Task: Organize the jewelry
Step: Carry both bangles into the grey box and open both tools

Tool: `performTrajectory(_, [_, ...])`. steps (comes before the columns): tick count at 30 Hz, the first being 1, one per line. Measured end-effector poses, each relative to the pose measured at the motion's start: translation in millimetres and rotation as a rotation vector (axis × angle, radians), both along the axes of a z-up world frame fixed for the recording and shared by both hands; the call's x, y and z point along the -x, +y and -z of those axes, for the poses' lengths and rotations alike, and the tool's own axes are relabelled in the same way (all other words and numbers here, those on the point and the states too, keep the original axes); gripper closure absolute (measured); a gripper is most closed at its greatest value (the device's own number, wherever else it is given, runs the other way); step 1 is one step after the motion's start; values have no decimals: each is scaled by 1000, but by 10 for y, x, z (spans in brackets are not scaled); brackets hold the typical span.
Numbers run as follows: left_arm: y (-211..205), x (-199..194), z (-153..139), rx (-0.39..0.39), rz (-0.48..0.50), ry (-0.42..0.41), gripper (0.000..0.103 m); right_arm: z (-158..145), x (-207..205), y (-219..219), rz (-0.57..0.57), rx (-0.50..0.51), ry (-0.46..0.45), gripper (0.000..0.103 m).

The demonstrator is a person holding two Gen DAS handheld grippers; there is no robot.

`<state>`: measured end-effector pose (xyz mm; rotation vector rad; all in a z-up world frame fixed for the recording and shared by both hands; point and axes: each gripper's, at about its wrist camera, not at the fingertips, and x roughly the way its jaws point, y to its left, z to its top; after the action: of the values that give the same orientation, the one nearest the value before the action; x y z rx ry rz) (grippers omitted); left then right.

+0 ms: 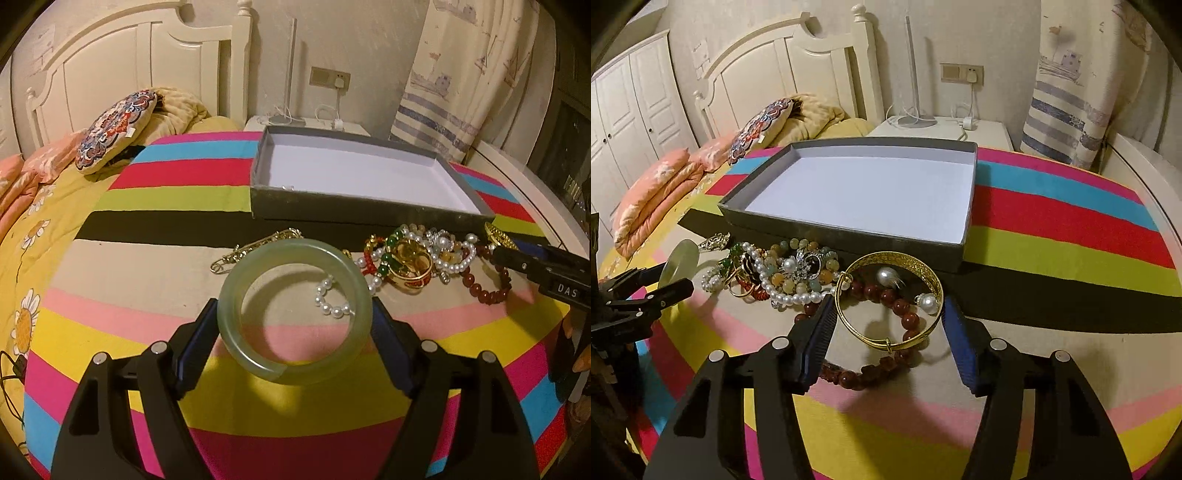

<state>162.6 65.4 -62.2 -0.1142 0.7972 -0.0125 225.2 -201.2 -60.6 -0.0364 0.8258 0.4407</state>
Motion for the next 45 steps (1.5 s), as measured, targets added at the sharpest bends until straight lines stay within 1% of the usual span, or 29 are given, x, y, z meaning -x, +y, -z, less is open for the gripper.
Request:
performTrajectory(8, [-21,32,-44,-8,19,-24,25,-19,1,-5,-4,-10,-3,45])
performTrajectory(11, [-3,20,-80,16,21,-23,25,-70,17,10,-9,-19,-17,45])
performTrajectory(14, [5,-16,-131,16,27,-29,25,-138,-3,42,-19,-20,-33,45])
performTrajectory(20, [-66,-248,-323,-27,62,-62,25,-267,-146,164,-40,3,-72,45])
performTrajectory(23, [-119,-506,-399,-39,84,-66,25,-311,-325,232,-34,17,-87,45])
performTrajectory(26, [-151,-863,-425,-38,105,-42,25,-320,-571,304,-24,28,-83,45])
performTrajectory(30, [-194,-1331,-412,-70,121,6,25,-298,-908,364,1,56,-60,45])
performTrajectory(33, [-241,-1718,-399,-92,133,50,25,-245,-1220,419,19,77,-6,45])
performTrajectory(36, [-285,-2014,-332,-101,129,94,25,-178,-1379,514,21,126,22,45])
performTrajectory(39, [-365,-2200,-230,-132,132,136,25,-135,-1444,541,22,144,36,45])
performTrajectory(41, [-402,-2254,-180,-151,137,156,25,-110,-1474,546,25,140,44,45])
performTrajectory(45, [-435,-2279,-77,-175,159,193,25,-21,-1546,574,27,165,67,44])
